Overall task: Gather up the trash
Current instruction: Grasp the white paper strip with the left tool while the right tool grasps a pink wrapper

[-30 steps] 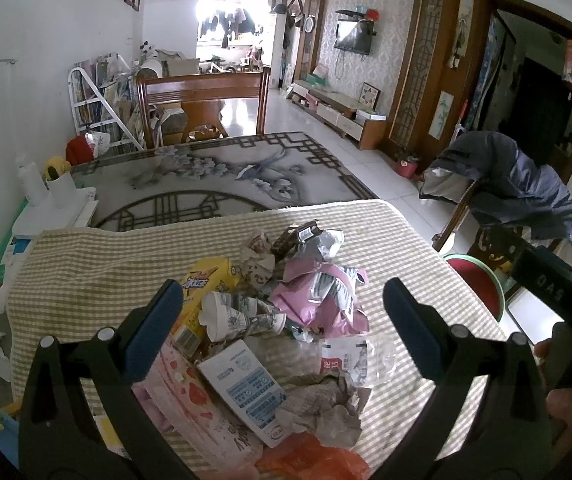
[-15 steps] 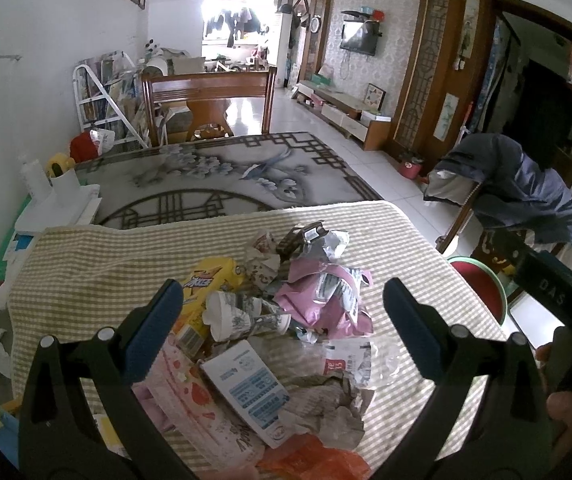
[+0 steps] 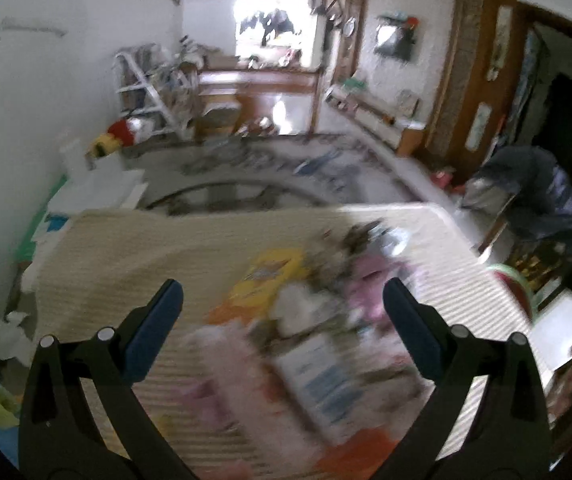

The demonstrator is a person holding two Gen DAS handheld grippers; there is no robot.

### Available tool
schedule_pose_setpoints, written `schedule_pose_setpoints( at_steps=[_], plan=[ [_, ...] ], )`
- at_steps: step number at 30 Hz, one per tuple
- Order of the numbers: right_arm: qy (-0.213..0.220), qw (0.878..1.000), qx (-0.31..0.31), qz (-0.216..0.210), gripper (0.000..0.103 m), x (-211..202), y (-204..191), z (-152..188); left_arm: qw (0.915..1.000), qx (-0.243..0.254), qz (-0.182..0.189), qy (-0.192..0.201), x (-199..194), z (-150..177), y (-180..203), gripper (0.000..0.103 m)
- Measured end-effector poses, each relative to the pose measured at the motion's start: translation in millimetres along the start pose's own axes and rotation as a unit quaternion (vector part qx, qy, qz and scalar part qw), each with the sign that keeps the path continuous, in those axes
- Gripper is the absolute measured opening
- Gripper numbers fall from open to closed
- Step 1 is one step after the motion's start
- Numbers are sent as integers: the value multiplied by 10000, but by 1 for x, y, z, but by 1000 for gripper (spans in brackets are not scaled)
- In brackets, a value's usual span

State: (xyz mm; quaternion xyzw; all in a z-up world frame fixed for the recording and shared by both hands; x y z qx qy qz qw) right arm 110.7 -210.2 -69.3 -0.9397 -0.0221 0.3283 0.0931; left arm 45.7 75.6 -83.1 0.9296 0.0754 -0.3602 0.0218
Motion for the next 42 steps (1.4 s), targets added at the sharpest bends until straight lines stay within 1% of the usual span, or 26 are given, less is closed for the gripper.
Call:
schedule_pose_setpoints(
  at_steps=[1, 2, 4, 5, 8, 10, 11, 12, 13, 14, 15, 16, 17, 18, 19, 20, 22, 25, 27, 31, 32, 33, 36, 38, 40, 42],
  plan=[
    [-29, 10000, -39, -24, 96, 1, -2, 1, 9998, 43, -20, -180, 4, 8, -7, 98],
    [-56, 9999, -74, -57, 96, 3, -4, 2, 9996, 40, -27, -267, 6, 14, -10, 98],
    [-190, 9995, -172, -165, 96, 8, -9, 8, 9980, -142, -27, -617, 11, 33, -26, 98],
    [-245, 9993, -207, -201, 96, 10, -12, 10, 9968, -209, 40, -773, 14, 41, -29, 98],
    [-492, 9975, -363, -366, 96, 18, -23, 19, 9946, -155, 131, -1019, 22, 57, -28, 98],
    [-679, 9954, -467, -493, 96, 23, -33, 26, 9926, -203, 279, -1168, 30, 65, -23, 98],
    [-778, 9941, -510, -564, 96, 26, -37, 29, 9910, -294, 453, -1227, 36, 66, -19, 98],
    [-853, 9930, -540, -618, 96, 27, -40, 31, 9902, -332, 496, -1266, 39, 67, -15, 97],
    [-923, 9919, -569, -663, 96, 28, -42, 33, 9889, -363, 542, -1337, 46, 67, -12, 93],
    [-1014, 9904, -605, -717, 96, 30, -45, 37, 9882, -363, 560, -1382, 49, 69, -10, 82],
    [-1063, 9895, -621, -754, 96, 30, -48, 39, 9861, -367, 609, -1502, 56, 72, -6, 75],
    [-1134, 9883, -633, -796, 96, 31, -49, 42, 9843, -387, 632, -1601, 61, 74, -4, 66],
    [-1207, 9872, -632, -831, 96, 33, -51, 45, 9838, -424, 645, -1618, 65, 76, -5, 59],
    [-1269, 9861, -626, -866, 96, 35, -52, 46, 9838, -460, 685, -1588, 67, 76, -5, 56],
    [-1333, 9850, -612, -907, 96, 38, -54, 47, 9840, -475, 692, -1570, 67, 75, -6, 41],
    [-1436, 9831, -596, -963, 96, 43, -58, 48, 9844, -459, 671, -1563, 66, 74, -7, 37],
    [-1686, 9779, -598, -1082, 96, 57, -67, 51, 9855, -491, 696, -1466, 61, 69, -8, 32],
    [-2004, 9701, -661, -1200, 96, 80, -81, 55, 9879, -465, 721, -1290, 54, 60, -8, 29],
    [-2145, 9655, -870, -1196, 96, 94, -92, 58, 9899, -407, 718, -1149, 46, 53, -6, 29],
    [-2254, 9529, -1642, -1195, 96, 115, -117, 65, 9926, -333, 713, -926, 34, 42, -6, 29],
    [-2280, 9486, -1844, -1191, 96, 119, -121, 67, 9931, -310, 708, -882, 31, 40, -6, 29],
    [-2332, 9414, -2126, -1194, 96, 124, -127, 71, 9936, -290, 718, -820, 29, 37, -5, 29],
    [-2406, 9270, -2595, -1241, 96, 131, -135, 80, 9944, -277, 718, -724, 25, 32, -3, 29],
    [-2376, 9226, -2744, -1303, 86, 131, -137, 81, 9943, -317, 742, -692, 24, 30, -2, 29],
    [-2393, 9182, -2824, -1408, 71, 129, -139, 84, 9942, -349, 756, -682, 23, 29, -1, 29],
    [-2453, 9154, -2794, -1545, 63, 125, -139, 85, 9941, -361, 774, -661, 23, 27, 0, 29]
  ],
)
Point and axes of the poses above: each gripper's, at about its wrist camera, not at the fingertips, and x roughly the way its jaws point, y to its right, z to its underside, the point moved 8 cm from there along x, roughly the way its jaws point, and after that the axes turned 6 degrees about x, right-handed, at the moved point
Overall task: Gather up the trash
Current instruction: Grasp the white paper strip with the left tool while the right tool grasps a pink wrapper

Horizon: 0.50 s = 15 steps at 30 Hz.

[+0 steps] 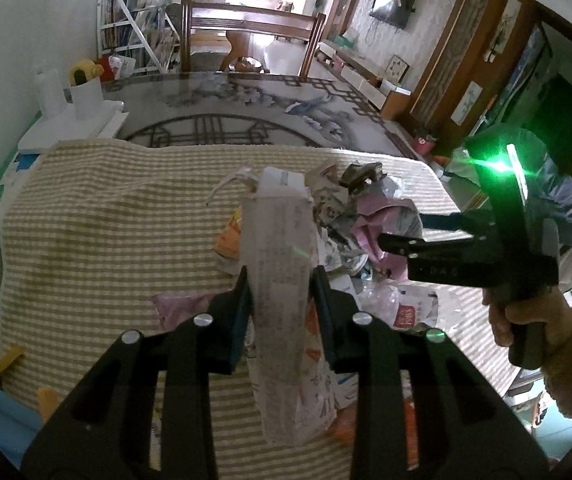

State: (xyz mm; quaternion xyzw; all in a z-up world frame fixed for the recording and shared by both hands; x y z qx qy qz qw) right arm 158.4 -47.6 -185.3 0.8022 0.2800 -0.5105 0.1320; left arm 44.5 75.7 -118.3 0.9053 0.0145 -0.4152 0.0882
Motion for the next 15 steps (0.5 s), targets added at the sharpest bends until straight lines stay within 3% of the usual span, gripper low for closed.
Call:
schedule_pose_setpoints(
  at_steps=[7, 15],
  plan=[
    [469, 9967, 504, -437, 58, -45, 2, -2, 9998, 82, 138, 136, -5, -13, 12, 29],
    [1283, 9794, 1434, -606, 59, -122, 47, -4, 9979, 303, 479, 298, -2, -38, 62, 29]
  ],
)
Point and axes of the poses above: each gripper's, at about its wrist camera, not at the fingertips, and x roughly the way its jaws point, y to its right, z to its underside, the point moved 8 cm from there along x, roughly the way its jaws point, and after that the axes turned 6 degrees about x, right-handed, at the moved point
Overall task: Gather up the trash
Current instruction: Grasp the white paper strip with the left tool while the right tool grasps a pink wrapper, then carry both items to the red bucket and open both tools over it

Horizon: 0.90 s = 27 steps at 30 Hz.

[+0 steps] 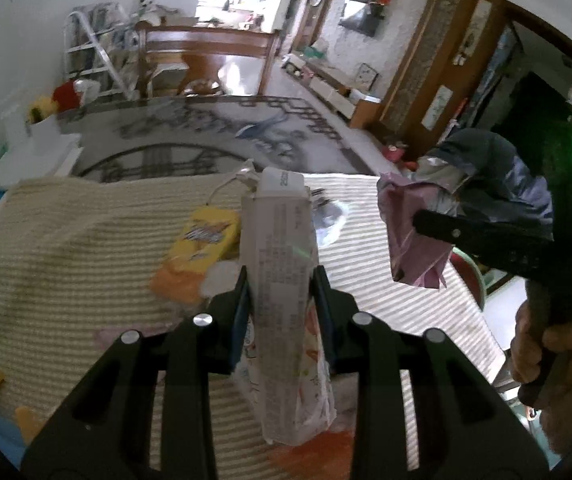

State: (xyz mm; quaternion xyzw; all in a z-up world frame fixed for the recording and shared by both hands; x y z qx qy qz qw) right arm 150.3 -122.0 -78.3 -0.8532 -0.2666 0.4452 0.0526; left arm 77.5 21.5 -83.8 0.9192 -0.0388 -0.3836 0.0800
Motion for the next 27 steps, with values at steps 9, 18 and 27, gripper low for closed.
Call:
schedule_pose_setpoints(
  at_steps=[9, 18, 27],
  plan=[
    [344, 9935, 902, 597, 59, -53, 128, 4, 9991, 182, 372, -29, 33, -25, 93, 29],
    [-44, 9667, 1981, 1621, 65, -76, 306, 42, 9962, 433, 723, -209, 84, -36, 202, 30],
    [228, 9551, 2353, 1786, 89, -110, 378, 53, 9873, 993, 1225, -208, 133, -62, 317, 30]
  ],
)
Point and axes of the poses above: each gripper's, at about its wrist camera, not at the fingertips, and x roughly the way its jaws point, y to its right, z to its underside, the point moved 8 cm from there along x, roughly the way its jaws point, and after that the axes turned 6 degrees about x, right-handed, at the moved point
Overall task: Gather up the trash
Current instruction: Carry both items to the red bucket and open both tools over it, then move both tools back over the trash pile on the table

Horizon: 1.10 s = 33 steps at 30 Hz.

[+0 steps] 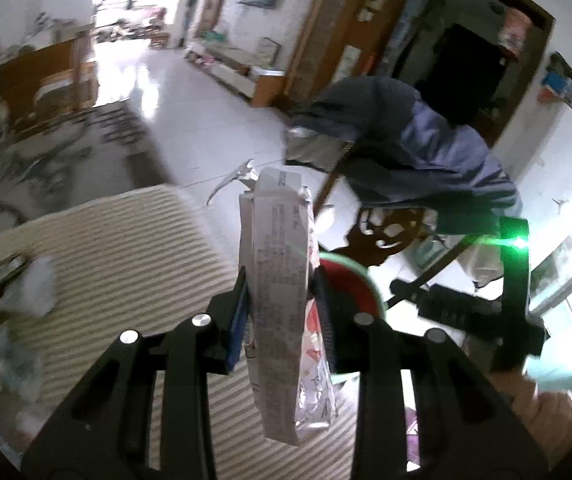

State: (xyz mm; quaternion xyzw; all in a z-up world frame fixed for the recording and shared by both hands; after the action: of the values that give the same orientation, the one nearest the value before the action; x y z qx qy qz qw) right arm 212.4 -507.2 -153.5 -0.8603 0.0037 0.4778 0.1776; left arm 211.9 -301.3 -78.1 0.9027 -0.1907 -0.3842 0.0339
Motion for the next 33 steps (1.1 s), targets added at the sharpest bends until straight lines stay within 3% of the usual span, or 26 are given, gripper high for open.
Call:
schedule_pose_setpoints(
  at_steps=[1, 3, 4, 5, 11, 16, 26, 33],
  plan=[
    [37, 10000, 66, 16, 89, -2, 7, -3, 9999, 83, 56, 15, 6, -5, 10, 30],
    [112, 9997, 233, 46, 89, -10, 23, -5, 9995, 251, 165, 68, 20, -16, 29, 41],
    [147, 9994, 312, 57, 89, -13, 30, -6, 9992, 332, 199, 79, 27, -21, 39, 64],
    [195, 9990, 394, 70, 89, -18, 38, -7, 9990, 369, 198, 145, 30, -25, 46, 75],
    [405, 9977, 531, 76, 89, -35, 54, -11, 9990, 388, 214, 87, 34, -24, 55, 75],
    [433, 9978, 492, -77, 89, -36, 41, -11, 9999, 159, 11, -2, 20, -9, 32, 76],
    [184, 9982, -217, -521, 90, -24, -49, 7, 9971, -401, -637, 140, -45, 21, -49, 80],
    [-107, 9927, -851, -845, 90, -13, -137, 45, 9880, -821, -1295, 195, -106, 59, -131, 82]
  ],
)
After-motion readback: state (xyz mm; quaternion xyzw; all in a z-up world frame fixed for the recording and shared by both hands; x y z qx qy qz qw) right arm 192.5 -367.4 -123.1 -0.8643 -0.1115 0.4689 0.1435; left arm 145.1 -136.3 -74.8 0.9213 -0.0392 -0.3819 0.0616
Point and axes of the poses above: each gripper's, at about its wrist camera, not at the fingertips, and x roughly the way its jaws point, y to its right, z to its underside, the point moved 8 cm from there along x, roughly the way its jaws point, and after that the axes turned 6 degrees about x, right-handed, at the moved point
